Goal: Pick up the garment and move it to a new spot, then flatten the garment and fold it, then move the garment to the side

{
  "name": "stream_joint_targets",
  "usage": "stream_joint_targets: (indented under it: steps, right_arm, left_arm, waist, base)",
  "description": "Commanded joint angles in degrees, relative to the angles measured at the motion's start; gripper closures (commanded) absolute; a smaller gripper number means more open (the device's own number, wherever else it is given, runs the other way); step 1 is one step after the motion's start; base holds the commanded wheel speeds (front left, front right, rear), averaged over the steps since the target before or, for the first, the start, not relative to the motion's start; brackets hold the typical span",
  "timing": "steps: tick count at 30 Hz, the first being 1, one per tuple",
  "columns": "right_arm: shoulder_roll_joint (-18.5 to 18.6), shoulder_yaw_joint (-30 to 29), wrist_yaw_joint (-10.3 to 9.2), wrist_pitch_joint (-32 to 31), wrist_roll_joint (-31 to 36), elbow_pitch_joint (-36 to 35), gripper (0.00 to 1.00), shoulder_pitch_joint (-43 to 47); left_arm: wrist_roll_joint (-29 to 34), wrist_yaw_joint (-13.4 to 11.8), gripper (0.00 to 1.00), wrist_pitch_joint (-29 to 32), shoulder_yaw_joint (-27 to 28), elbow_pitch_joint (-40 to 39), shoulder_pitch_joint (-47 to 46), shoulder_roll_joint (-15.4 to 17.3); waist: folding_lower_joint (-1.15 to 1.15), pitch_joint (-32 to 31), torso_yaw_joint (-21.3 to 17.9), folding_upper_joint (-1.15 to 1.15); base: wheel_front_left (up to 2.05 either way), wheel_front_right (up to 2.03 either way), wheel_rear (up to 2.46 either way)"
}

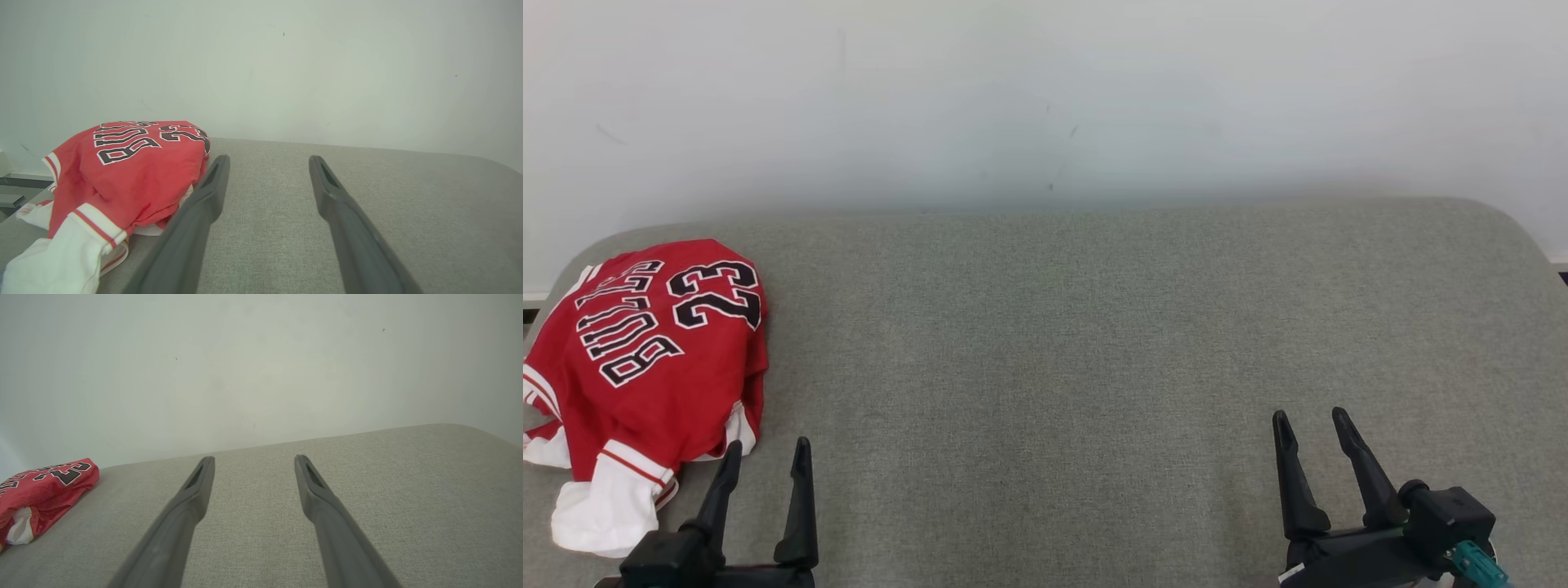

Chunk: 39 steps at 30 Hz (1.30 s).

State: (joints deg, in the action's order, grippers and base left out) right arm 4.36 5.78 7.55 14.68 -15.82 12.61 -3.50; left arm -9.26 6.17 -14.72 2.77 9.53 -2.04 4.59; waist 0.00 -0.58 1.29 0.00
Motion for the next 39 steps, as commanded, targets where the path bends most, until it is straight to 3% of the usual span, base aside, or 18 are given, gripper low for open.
stream_joint_targets:
  steps: [1,24,39]
  right_arm:
    - [0.0,0.0,-0.12,0.5,1.1,0.2,0.0,0.4]
    - [0.0,-0.4,-0.12,0.5,-0.7,1.6,0.0,0.3]
    - [-0.2,0.4,-0.12,0.5,-1.1,2.0,0.0,1.3]
  left_arm:
    - [0.9,0.2,0.0,-0.5,0.2,0.2,0.3,0.0]
    - [-0.5,-0.4,0.0,-0.5,0.1,2.1,0.2,0.3]
    - [0.0,-1.8,0.0,-0.5,0.1,3.3,-0.7,1.4]
  waist:
    - [0.0,-0.1,0.0,0.0]
    - [0.0,-0.4,0.7,0.0]
    - [0.0,-0.6,8.8,0.0]
  base:
    - [0.0,0.0,0.0]
    - [0.0,0.0,0.0]
    - [0.0,0.0,0.0]
